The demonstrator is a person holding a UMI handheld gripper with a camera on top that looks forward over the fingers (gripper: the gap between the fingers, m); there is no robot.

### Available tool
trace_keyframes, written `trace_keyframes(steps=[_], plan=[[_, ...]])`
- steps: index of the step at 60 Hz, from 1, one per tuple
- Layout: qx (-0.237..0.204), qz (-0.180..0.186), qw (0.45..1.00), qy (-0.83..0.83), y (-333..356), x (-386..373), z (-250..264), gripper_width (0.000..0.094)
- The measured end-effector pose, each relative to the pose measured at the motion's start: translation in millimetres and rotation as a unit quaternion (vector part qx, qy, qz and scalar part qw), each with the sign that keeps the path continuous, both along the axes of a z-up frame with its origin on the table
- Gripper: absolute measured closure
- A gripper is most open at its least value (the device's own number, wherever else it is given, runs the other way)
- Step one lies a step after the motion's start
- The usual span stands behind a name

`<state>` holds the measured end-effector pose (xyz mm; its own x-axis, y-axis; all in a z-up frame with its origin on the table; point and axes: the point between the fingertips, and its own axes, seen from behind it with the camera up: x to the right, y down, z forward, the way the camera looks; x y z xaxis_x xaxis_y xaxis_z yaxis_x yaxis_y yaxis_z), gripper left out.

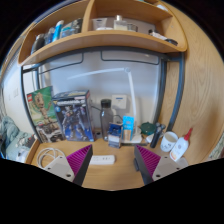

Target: Unplug charger

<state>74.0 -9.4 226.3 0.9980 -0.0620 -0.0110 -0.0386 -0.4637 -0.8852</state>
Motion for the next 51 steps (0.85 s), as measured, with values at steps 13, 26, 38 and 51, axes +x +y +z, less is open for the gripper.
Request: trace_keyframes(steps=[13,26,38,51], plan=[[-0.015,0.01,0.999,0.028,-62,-72,-25,0.0082],[-0.02,0.041,0.999,0.023,-102,-123,-37,0.0083],[-0.023,0.048,0.998,0.024,-122,-142,-44,0.0089],[-0.019,0.054,0.998,0.027,-133,-158,-45,0.0085]])
